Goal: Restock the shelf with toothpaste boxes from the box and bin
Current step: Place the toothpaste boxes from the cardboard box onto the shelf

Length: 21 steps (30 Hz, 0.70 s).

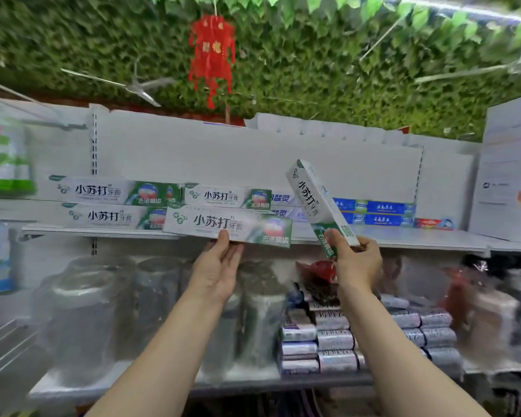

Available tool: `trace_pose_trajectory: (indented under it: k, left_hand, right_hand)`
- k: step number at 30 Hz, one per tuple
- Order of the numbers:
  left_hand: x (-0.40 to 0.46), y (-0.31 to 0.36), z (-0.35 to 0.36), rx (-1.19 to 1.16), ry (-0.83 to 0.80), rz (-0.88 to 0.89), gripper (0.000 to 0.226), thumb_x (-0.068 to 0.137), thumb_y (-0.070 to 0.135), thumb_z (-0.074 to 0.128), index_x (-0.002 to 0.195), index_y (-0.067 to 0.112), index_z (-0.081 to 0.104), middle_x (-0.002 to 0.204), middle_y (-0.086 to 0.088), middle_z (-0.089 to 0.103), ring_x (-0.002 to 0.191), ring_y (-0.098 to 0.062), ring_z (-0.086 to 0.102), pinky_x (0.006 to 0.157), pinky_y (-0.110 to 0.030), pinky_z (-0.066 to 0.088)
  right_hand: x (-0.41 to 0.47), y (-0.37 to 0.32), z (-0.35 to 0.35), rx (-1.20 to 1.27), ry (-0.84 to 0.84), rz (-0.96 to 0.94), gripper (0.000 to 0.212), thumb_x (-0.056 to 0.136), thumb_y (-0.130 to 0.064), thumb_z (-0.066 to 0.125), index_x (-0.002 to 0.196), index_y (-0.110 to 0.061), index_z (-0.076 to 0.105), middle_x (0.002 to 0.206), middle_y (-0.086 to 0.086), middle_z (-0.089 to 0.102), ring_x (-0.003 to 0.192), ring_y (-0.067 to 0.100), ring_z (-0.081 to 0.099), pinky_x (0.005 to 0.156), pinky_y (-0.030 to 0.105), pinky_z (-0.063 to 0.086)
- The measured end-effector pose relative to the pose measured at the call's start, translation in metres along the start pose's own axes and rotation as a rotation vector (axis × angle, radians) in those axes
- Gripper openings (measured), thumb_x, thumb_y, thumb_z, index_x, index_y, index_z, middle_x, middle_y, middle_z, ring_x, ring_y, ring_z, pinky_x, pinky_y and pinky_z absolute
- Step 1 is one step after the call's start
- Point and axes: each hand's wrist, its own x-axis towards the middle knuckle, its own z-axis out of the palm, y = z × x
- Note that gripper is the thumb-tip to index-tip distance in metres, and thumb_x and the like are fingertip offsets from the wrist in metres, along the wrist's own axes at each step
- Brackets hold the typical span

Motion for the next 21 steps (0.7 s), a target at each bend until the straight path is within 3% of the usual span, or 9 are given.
trace_pose_trajectory:
  k: [5, 9, 13, 16, 18, 21]
  left_hand:
    - [0.018, -0.025, 0.018, -0.052, 0.000, 0.044, 0.054, 0.092, 0.004, 0.064, 0.142, -0.001, 0.044, 0.109, -0.012, 0.068, 0.104, -0.018, 0.065, 0.085, -0.033, 0.054]
    - [0.029, -0.042, 0.030, -0.071, -0.007, 0.054, 0.049, 0.090, 0.003, 0.066, 0.137, 0.000, 0.051, 0.112, -0.011, 0.070, 0.107, -0.019, 0.067, 0.082, -0.030, 0.058]
    - [0.036, -0.052, 0.041, -0.058, 0.021, 0.088, 0.044, 0.090, 0.002, 0.065, 0.133, 0.001, 0.053, 0.106, -0.009, 0.071, 0.111, -0.019, 0.065, 0.085, -0.031, 0.055]
    - [0.043, -0.052, 0.042, -0.033, 0.032, 0.108, 0.047, 0.090, 0.003, 0.066, 0.135, 0.000, 0.052, 0.118, -0.012, 0.069, 0.110, -0.019, 0.066, 0.089, -0.031, 0.055]
    - [0.045, -0.050, 0.042, -0.024, 0.030, 0.120, 0.044, 0.090, 0.003, 0.066, 0.133, 0.000, 0.053, 0.125, -0.013, 0.067, 0.107, -0.019, 0.068, 0.084, -0.030, 0.057]
    - [0.048, -0.048, 0.040, -0.026, 0.030, 0.117, 0.043, 0.090, 0.003, 0.066, 0.131, 0.001, 0.053, 0.119, -0.012, 0.068, 0.101, -0.017, 0.069, 0.078, -0.027, 0.060]
  right_hand:
    - [0.045, 0.008, 0.007, -0.076, -0.033, -0.029, 0.043, 0.069, -0.048, 0.087, 0.095, -0.025, 0.063, 0.088, -0.007, 0.068, 0.077, 0.015, 0.060, 0.071, 0.028, 0.039]
    - [0.073, 0.013, 0.012, -0.153, -0.094, -0.051, 0.041, 0.072, -0.048, 0.086, 0.097, -0.027, 0.060, 0.091, -0.006, 0.064, 0.085, 0.018, 0.056, 0.075, 0.027, 0.036]
    - [0.093, 0.018, 0.021, -0.214, -0.120, -0.068, 0.050, 0.075, -0.047, 0.084, 0.114, -0.022, 0.064, 0.106, -0.001, 0.068, 0.097, 0.022, 0.060, 0.080, 0.028, 0.036]
    - [0.105, 0.022, 0.032, -0.221, -0.132, -0.071, 0.059, 0.079, -0.044, 0.082, 0.127, -0.016, 0.062, 0.122, 0.004, 0.068, 0.112, 0.025, 0.062, 0.088, 0.031, 0.041]
    - [0.107, 0.022, 0.036, -0.176, -0.117, -0.114, 0.061, 0.082, -0.039, 0.081, 0.132, -0.013, 0.059, 0.130, 0.007, 0.064, 0.107, 0.023, 0.060, 0.093, 0.032, 0.041]
    - [0.098, 0.014, 0.042, -0.033, -0.134, -0.271, 0.060, 0.084, -0.038, 0.079, 0.136, -0.018, 0.056, 0.129, 0.001, 0.056, 0.096, 0.013, 0.057, 0.095, 0.031, 0.045]
